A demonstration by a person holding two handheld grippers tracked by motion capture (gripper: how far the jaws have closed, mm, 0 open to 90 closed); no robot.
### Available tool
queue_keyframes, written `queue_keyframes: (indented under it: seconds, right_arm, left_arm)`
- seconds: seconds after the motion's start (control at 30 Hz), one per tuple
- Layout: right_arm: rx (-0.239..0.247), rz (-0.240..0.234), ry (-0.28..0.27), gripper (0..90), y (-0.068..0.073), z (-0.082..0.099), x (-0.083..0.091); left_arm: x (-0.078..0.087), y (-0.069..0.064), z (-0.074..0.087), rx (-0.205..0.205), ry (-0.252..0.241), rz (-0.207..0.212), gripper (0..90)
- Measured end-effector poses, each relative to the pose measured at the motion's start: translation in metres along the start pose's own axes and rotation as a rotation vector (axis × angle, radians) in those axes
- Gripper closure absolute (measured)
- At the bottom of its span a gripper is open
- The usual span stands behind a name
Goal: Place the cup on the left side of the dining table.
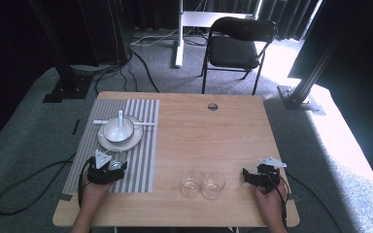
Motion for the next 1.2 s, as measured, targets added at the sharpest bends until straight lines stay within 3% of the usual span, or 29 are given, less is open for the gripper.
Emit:
queue_keyframes:
  seconds: [0.3, 0.33, 0.47, 0.5, 0.53, 0.7, 0.73, 0.93, 1.2]
  right_arm:
    - [0.000, 0.000, 0.000, 12.4, 0.000, 0.000, 0.000]
    - [0.000, 0.000, 0.000, 12.3, 0.000, 0.000, 0.000]
    - [0.000, 0.000, 0.000, 12.4, 0.000, 0.000, 0.000]
    - [0.000, 0.000, 0.000, 12.4, 0.000, 0.000, 0.000]
    - [0.000, 0.000, 0.000, 12.4, 0.000, 0.000, 0.000]
    - [0.000, 0.000, 0.000, 12.4, 0.000, 0.000, 0.000]
    - [0.000, 0.000, 0.000, 12.4, 0.000, 0.000, 0.000]
    - [-0.001, 0.000, 0.000, 12.4, 0.000, 0.000, 0.000]
    - [0.002, -0.002, 0.000, 12.4, 0.000, 0.000, 0.000]
  left_arm:
    - [-0.001, 0.002, 0.003, 0.025, -0.030, 0.021, 20.4]
    - [0.000, 0.003, 0.003, 0.036, -0.039, 0.040, 19.9]
    - [0.002, 0.002, 0.003, 0.039, -0.038, 0.056, 9.7]
    - [0.000, 0.001, 0.004, 0.032, -0.012, 0.075, 6.6]
    - [-0.001, 0.000, 0.005, 0.030, 0.001, 0.072, 0.6]
    - [0.002, -0.001, 0.007, 0.036, -0.011, 0.066, 0.6]
    - [0.006, -0.002, 0.008, 0.057, -0.033, 0.066, 0.7]
    - [0.008, -0.002, 0.018, 0.024, 0.023, 0.045, 0.7]
    - [0.025, 0.000, 0.024, 0.022, 0.018, 0.017, 0.7]
Point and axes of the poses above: each handheld gripper's, and its own axes: x roughly backward along the jaws, z roughly out of its underside, y roughly to its left, the point moved 3 cm from there along -x, roughly forward along the jaws, and after that the axes turned 1 degree about y, right-handed, at the moved point
